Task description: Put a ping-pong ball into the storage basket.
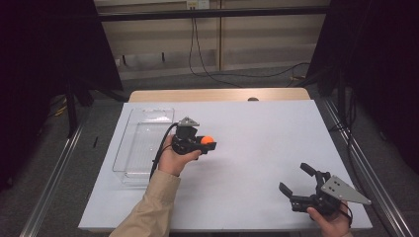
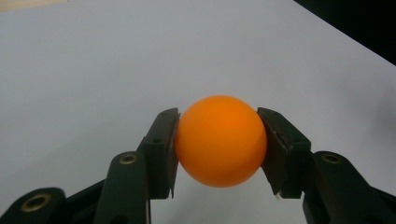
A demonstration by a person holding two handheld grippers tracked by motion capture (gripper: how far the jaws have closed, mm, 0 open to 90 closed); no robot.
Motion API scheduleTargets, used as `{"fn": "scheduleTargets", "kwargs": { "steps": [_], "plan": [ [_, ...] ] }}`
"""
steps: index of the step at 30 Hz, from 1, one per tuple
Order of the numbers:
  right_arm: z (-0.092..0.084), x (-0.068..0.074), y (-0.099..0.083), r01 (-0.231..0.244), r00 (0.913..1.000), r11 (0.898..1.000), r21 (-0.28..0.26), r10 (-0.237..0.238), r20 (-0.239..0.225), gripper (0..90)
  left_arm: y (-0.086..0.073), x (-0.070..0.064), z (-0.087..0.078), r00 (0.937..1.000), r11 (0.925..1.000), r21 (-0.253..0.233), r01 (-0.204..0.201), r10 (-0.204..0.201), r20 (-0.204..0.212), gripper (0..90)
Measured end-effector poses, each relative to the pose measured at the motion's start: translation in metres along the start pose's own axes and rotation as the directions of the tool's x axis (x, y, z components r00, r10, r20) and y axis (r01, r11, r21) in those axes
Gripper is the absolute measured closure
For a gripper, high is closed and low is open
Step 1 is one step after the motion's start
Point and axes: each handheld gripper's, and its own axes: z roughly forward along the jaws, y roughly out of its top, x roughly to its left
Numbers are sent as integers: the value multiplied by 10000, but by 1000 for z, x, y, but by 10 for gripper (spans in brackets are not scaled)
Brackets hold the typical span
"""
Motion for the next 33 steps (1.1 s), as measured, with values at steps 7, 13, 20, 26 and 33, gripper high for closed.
{"fn": "scheduleTargets", "kwargs": {
  "steps": [7,13,20,26,33],
  "plan": [
    [0,0,0,7,10000,10000,4,-7,-10,29,1,4,-5,9999,9999,-82,131,-132,-67,511],
    [0,0,0,6,10000,10000,4,-6,-10,29,0,5,-8,9998,9998,-49,181,-181,-73,511],
    [0,0,0,5,10000,10000,-4,-5,-8,29,0,8,-11,9996,9998,-20,203,-203,-188,511],
    [0,0,0,4,10000,10000,2,-4,-7,29,0,10,-13,9994,9996,-106,254,-257,-234,511],
    [0,0,0,12,10000,10000,3,-12,-7,29,0,12,-19,9989,9991,-253,347,-355,-320,511]
  ]
}}
